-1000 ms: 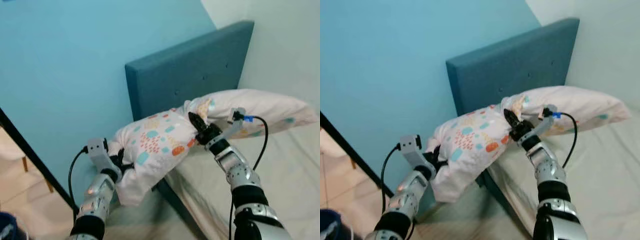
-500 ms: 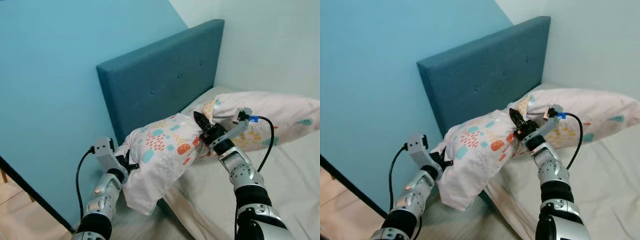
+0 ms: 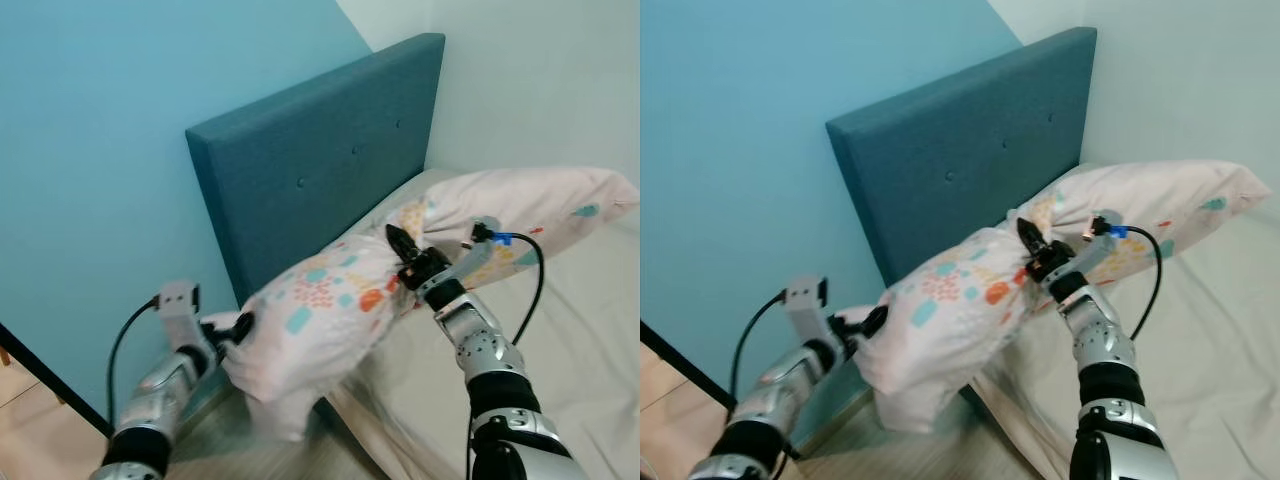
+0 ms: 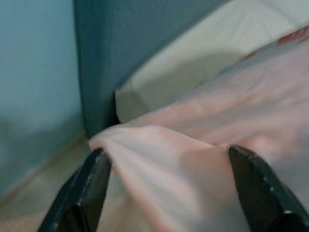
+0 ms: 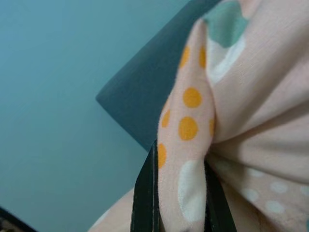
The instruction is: Clean up the room
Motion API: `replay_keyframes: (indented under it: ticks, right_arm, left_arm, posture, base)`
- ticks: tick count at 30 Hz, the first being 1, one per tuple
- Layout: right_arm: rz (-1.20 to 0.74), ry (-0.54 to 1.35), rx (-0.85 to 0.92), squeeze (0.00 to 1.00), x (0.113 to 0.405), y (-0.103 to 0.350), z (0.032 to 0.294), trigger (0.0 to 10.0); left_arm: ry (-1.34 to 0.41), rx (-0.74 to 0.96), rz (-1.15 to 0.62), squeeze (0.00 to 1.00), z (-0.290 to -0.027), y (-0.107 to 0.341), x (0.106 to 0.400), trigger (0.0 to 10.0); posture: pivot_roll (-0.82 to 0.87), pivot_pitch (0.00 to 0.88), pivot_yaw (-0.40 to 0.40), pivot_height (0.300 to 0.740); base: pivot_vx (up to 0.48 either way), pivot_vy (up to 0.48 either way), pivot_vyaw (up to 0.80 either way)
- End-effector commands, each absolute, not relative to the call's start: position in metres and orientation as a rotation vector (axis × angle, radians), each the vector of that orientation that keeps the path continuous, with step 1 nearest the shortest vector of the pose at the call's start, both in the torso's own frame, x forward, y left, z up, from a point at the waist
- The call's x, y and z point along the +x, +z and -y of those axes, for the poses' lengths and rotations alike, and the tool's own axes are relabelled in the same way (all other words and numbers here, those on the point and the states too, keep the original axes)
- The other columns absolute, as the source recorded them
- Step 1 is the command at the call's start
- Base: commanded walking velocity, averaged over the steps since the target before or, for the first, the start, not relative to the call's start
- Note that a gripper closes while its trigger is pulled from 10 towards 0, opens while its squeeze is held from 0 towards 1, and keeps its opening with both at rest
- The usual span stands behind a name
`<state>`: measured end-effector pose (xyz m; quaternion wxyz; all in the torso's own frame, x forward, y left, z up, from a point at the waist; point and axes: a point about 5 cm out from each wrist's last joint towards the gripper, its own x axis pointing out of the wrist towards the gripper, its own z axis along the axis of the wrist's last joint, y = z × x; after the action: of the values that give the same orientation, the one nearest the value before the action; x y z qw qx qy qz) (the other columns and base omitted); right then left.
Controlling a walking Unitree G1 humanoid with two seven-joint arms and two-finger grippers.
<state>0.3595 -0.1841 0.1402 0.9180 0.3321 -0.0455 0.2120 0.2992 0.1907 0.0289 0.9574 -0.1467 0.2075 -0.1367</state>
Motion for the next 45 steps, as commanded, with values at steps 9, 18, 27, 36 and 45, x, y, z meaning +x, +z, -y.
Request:
replay_keyframes:
  ticks: [9,18,27,36,45]
  right_arm:
    - [0.154,0.419,0.603,0.0,0.366,0.157,0.193,10.0]
    - [-0.116,0.389,0.406,0.0,0.352,0.1,0.179,10.0]
    - [-0.105,0.338,0.395,0.0,0.35,0.097,0.188,10.0]
    - [-0.06,0.343,0.348,0.0,0.353,0.104,0.187,10.0]
    - [-0.005,0.273,0.375,0.0,0.358,0.115,0.198,10.0]
  left_arm:
    - [-0.121,-0.218,-0.685,1.0,-0.238,-0.019,0.248,10.0]
    - [0.222,-0.357,-0.68,0.0,-0.241,-0.047,0.22,10.0]
    - [0.339,-0.431,-0.713,0.0,-0.247,-0.06,0.199,10.0]
    - [0.334,-0.427,-0.74,0.0,-0.239,-0.065,0.196,10.0]
    - [0.279,-0.415,-0.782,0.0,-0.223,-0.072,0.191,10.0]
  posture:
    - [-0.09,0.03,0.037,0.74]
    - [-0.1,0.026,0.035,0.74]
    - [-0.11,0.029,0.043,0.74]
    - [-0.11,0.024,0.04,0.74]
    - [-0.12,0.011,0.038,0.74]
  base:
    - [0.0,0.0,0.0]
    - [0.0,0.0,0.0]
    - [0.0,0.0,0.0]
    - [0.188,0.0,0.44]
    - [0.265,0.0,0.15]
